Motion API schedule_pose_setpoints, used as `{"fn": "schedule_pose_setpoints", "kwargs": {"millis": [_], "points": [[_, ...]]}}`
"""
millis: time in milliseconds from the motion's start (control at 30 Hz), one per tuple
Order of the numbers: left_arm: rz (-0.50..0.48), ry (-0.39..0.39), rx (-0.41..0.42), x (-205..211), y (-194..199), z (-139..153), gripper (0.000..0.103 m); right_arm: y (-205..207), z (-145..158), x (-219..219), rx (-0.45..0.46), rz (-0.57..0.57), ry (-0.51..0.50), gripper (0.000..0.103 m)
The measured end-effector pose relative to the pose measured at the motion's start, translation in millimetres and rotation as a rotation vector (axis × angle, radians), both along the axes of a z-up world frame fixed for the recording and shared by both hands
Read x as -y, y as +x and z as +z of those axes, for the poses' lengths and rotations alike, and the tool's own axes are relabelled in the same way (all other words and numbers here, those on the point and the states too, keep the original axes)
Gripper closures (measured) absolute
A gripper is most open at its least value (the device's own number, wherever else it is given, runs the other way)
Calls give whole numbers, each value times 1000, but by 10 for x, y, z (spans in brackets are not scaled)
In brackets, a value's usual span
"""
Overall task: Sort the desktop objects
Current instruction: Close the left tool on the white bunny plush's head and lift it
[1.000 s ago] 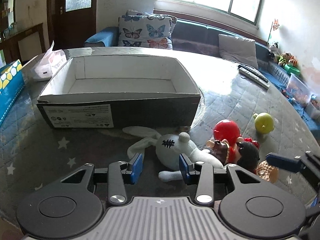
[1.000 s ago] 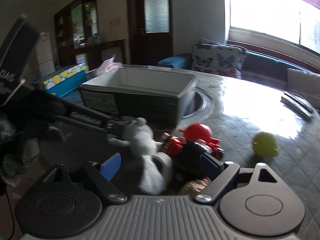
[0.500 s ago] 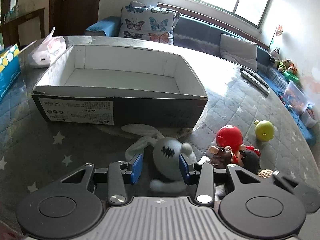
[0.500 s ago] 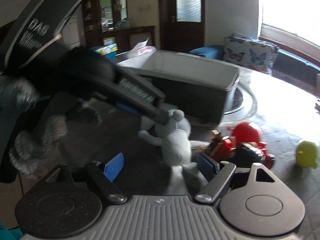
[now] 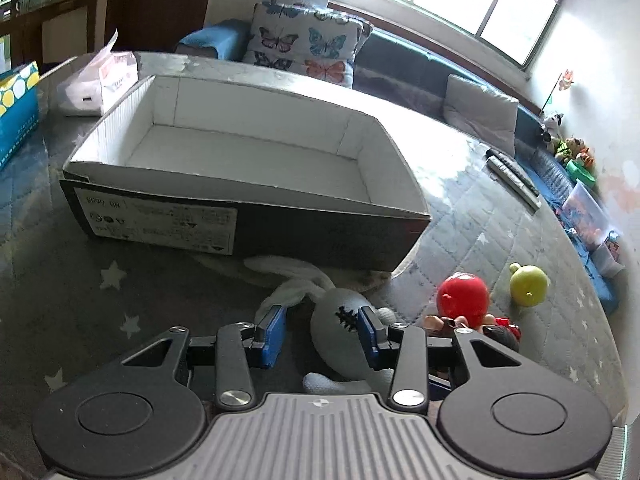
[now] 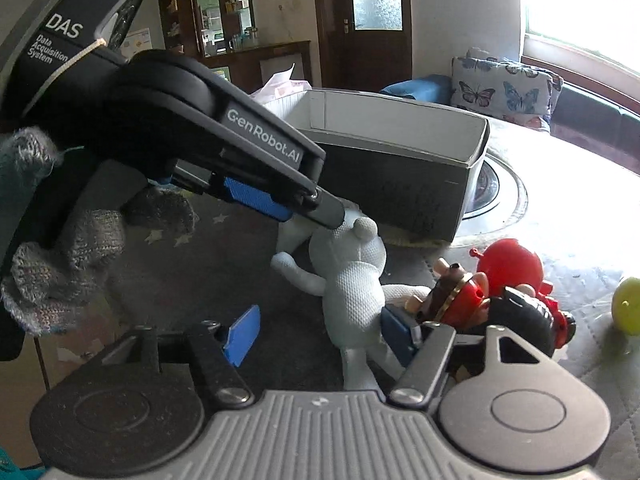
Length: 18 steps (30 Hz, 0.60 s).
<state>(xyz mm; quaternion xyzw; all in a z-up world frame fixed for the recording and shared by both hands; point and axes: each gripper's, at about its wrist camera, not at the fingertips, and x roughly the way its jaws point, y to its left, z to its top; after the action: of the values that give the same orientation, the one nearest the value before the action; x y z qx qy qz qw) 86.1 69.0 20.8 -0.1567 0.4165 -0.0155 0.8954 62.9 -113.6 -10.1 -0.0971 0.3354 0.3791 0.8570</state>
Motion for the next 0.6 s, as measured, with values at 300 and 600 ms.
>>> {"fn": "schedule_pose_setpoints", "kwargs": {"millis": [300,600], "points": [[57,-166,-42,-261,143,-63,61,174,-34,-16,-40,6,9,49],[-27,-211,-51,-221,98,-140,60,250,-92,-36,-75,-10,13,59]]}}
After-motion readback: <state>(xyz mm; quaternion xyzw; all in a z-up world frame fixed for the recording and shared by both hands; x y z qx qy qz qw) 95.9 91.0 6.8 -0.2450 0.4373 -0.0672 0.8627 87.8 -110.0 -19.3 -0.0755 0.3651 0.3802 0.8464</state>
